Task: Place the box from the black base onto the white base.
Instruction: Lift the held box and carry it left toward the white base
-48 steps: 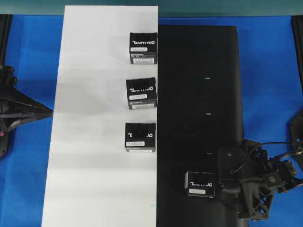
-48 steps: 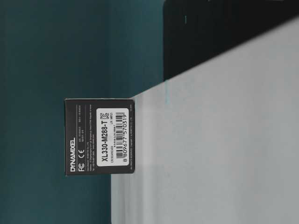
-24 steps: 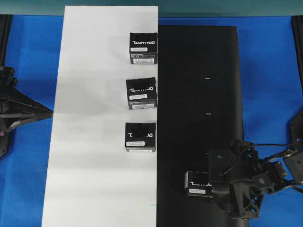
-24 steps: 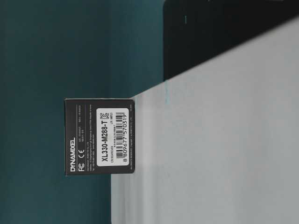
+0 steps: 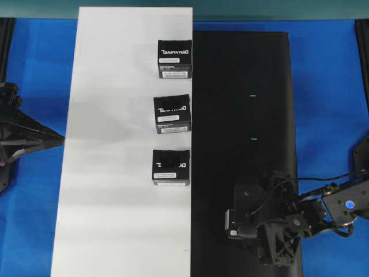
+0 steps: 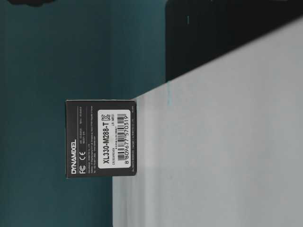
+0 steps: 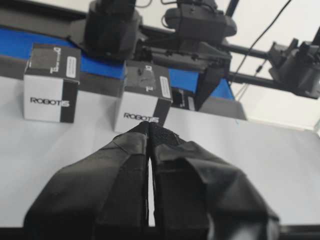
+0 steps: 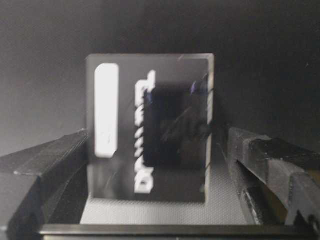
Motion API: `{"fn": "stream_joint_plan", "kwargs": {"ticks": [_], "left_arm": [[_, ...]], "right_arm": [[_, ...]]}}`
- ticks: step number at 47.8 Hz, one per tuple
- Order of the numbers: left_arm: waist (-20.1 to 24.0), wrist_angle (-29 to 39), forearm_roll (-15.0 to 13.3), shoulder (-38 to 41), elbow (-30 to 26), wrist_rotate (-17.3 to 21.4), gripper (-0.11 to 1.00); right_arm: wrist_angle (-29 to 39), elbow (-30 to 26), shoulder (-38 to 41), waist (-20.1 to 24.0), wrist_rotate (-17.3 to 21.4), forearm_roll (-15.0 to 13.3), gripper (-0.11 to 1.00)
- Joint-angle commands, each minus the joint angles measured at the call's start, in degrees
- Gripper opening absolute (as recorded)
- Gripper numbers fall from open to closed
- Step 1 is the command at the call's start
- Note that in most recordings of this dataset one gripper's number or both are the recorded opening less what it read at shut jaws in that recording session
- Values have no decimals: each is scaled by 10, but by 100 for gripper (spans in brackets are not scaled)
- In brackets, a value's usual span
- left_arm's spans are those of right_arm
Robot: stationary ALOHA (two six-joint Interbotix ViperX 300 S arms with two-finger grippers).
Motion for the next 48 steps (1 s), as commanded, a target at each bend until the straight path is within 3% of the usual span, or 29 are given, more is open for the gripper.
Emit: {"fn": "stream_joint_plan", "kwargs": {"ticks": [1,18,34,40,48], "left_arm": [[-1,-3,2,5,-6,-1,0],[-1,-3,2,13,-6,-1,0],[-1,-3,2,15,-6,-1,0],[-1,-3,2,14,-6,-1,0],[-1,-3,2,14,-6,-2,0]], "right_arm": [[-15,-6,6,-6,1,-2,100],[-27,7,2,-7,26,5,97],[-18,-7,-16,-7,45,8,63],[19,-35,-33,-4,45,8,60],[118,-95,-60,-1,41,8,59]]}}
